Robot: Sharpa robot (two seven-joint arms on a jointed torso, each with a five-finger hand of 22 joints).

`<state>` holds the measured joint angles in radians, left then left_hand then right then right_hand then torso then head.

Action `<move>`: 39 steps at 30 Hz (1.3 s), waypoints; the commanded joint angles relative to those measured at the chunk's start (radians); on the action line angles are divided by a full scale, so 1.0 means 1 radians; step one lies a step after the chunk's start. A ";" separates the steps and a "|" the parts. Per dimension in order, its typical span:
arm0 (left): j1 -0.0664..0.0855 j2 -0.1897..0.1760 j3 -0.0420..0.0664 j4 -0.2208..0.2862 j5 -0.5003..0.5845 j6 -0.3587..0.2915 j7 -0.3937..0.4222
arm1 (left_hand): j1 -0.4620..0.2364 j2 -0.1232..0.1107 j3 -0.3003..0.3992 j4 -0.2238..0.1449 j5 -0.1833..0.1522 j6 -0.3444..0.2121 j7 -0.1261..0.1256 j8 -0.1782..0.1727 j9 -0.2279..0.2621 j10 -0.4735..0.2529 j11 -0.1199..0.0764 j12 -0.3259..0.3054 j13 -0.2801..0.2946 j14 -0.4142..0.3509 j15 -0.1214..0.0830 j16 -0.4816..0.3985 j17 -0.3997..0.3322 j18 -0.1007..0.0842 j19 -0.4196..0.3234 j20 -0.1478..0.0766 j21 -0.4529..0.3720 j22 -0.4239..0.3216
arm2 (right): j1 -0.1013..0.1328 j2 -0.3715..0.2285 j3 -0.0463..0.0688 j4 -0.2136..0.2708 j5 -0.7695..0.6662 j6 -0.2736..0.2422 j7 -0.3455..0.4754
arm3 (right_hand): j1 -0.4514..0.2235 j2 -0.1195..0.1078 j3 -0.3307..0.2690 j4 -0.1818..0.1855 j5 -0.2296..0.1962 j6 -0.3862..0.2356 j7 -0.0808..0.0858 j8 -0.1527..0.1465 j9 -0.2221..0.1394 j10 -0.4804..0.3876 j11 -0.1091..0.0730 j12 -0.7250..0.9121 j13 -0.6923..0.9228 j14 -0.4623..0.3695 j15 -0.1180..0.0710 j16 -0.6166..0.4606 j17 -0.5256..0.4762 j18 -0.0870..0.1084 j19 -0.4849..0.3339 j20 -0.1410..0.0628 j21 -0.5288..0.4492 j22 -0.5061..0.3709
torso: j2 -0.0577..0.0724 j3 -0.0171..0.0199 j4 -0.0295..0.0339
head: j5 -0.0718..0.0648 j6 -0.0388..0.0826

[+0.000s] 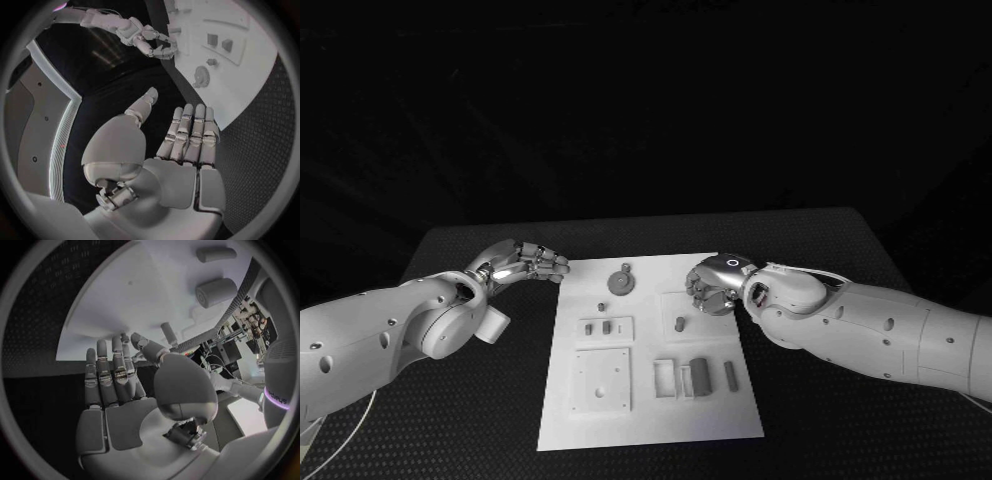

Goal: Assemble the parts on the task board

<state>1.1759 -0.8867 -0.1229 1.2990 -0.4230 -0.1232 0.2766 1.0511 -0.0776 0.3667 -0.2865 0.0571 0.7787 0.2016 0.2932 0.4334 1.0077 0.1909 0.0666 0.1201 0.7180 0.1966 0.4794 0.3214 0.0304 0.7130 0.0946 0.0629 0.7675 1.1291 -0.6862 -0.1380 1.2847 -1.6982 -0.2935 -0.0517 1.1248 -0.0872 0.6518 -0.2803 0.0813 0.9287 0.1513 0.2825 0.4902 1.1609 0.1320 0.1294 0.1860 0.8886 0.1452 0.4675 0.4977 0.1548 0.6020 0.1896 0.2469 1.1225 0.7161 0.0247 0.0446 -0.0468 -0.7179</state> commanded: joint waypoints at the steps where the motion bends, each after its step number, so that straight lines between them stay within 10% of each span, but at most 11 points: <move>1: 0.001 0.000 0.001 0.004 -0.008 0.017 0.001 | -0.010 -0.001 -0.006 0.000 -0.005 -0.008 0.012 -0.003 -0.001 -0.005 -0.001 0.001 -0.001 -0.003 0.003 -0.004 -0.001 -0.001 -0.002 0.003 0.004 -0.002 | -0.026 -0.002 -0.022 -0.011 -0.038 0.139 -0.041 | 0.008 -0.017 0.001 -0.009 -0.001 0.008 0.000 0.006 -0.003 0.000 0.002 -0.034 -0.026 -0.005 -0.005 -0.007 0.003 -0.006 -0.003 -0.003 -0.008 0.004 | 0.000 0.0001 0.0009 | 0.000 -0.001; 18: 0.001 -0.003 0.000 0.004 -0.008 0.015 0.001 | -0.008 0.000 -0.005 -0.001 -0.005 -0.008 0.012 -0.003 -0.001 -0.006 -0.001 0.001 -0.002 -0.003 0.003 -0.004 -0.001 0.000 -0.003 0.004 0.004 -0.003 | -0.035 0.002 -0.048 -0.017 -0.102 0.099 -0.052 | 0.080 -0.062 0.000 -0.011 -0.002 0.019 -0.002 0.009 -0.014 0.010 0.000 -0.036 -0.032 0.000 -0.007 -0.014 0.022 -0.005 0.007 -0.004 -0.027 0.025 | 0.000 0.0008 0.0001 | 0.000 -0.004; 39: 0.001 -0.003 0.000 0.003 -0.008 0.013 0.004 | -0.008 0.000 -0.005 -0.001 -0.005 -0.008 0.012 -0.002 -0.001 -0.006 -0.001 0.001 -0.003 -0.003 0.004 -0.005 -0.001 0.001 -0.003 0.004 0.004 -0.005 | -0.049 0.001 -0.050 -0.022 -0.125 0.076 -0.059 | 0.072 -0.012 0.000 -0.011 -0.001 0.114 -0.041 0.057 0.002 0.117 -0.049 0.006 -0.001 0.108 -0.060 0.016 0.080 0.034 0.133 -0.012 -0.039 0.050 | 0.000 -0.0004 0.0019 | -0.003 -0.009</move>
<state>1.1759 -0.8904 -0.1230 1.2997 -0.4272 -0.1201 0.2701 1.0511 -0.0776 0.3667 -0.2865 0.0571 0.7787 0.2017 0.2933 0.4335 1.0077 0.1909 0.0666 0.1184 0.7181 0.1965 0.4794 0.3215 0.0304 0.7130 0.0946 0.0629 0.7636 1.1179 -0.6803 -0.1608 1.2782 -1.8036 -0.3784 -0.0821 1.1966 -0.1065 0.6515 -0.2856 0.0813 1.0373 0.1105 0.3353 0.4883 1.2727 0.0827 0.1316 0.1797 0.9920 0.0851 0.4798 0.5763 0.1708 0.7315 0.1784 0.2142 1.1714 0.7162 0.0248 0.0457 -0.0492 -0.7265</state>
